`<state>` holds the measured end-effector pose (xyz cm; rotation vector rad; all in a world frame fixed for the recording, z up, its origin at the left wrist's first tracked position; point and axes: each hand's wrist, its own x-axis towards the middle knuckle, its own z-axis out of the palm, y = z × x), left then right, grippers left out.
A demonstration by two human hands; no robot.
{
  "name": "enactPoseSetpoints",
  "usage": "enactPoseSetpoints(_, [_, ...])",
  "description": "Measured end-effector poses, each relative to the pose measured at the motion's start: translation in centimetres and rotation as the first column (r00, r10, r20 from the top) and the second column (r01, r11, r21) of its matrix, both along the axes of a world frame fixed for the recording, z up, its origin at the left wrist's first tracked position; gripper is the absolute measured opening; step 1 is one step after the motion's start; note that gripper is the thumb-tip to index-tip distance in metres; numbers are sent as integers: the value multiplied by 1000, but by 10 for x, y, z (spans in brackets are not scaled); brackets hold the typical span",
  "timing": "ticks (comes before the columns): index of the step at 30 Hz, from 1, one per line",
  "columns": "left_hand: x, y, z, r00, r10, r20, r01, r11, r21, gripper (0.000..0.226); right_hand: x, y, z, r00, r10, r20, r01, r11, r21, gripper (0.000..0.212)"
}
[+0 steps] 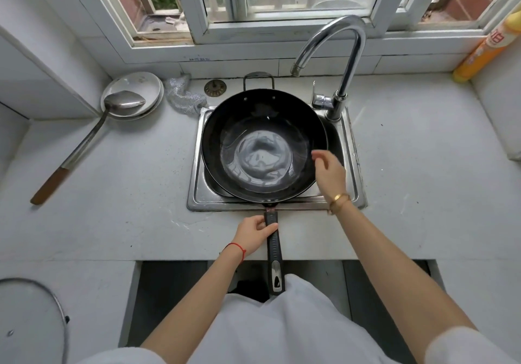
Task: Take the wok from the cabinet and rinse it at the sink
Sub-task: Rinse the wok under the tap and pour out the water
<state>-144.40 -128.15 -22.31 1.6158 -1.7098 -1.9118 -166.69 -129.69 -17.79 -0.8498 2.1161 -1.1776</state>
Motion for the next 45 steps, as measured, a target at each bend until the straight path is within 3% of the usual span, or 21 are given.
enactPoseSetpoints(8, [-4,3,-3,999,48,3,-48,998,34,19,-60,-101,28,997,63,51,-65,997,43,54])
enactPoseSetpoints(14, [-2,-1,-6,999,37,20,-38,998,52,31,-76,-140,27,987,130,94,-139,986,95,59])
enactPoseSetpoints(22, [-1,-4,-8,999,22,32,-25,997,79,34,-76,-148,21,979,125,158,-138,987,77,61])
enactPoseSetpoints(45, [-2,-2,-6,999,49,3,-49,992,113,32,-83,-157,19,946,315,70,-323,933,160,68])
